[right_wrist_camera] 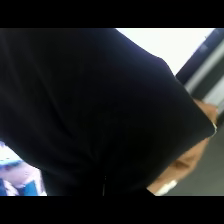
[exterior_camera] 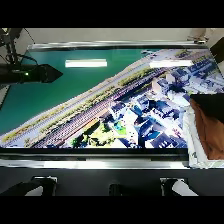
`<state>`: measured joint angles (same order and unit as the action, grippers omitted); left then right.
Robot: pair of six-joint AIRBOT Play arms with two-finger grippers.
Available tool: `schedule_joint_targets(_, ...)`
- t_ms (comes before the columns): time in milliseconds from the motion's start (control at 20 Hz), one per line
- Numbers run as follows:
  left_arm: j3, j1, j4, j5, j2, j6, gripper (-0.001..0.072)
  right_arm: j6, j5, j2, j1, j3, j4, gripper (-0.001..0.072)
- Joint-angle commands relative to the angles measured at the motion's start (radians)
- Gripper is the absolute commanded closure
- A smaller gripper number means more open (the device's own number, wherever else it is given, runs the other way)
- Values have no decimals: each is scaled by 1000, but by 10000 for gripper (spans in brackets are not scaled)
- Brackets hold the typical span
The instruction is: Fold the shirts.
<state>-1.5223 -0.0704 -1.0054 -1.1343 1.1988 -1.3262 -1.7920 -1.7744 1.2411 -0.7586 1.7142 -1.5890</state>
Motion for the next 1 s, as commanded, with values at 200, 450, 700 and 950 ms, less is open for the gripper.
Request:
schedule_joint_targets(200,0,0,1,0,0,18,683,53,-39,-23,0,-340,-210,661)
schedule_joint_targets(450,0,0,3,0,0,18,683,83,5,-23,0,-432,-271,661)
schedule_joint_targets(700,0,0,10,0,0,18,683,80,33,-23,0,-432,-278,347)
schedule_joint_targets(950,-62,0,9,2,-10,18,684,164,166,-23,2,-229,-248,8)
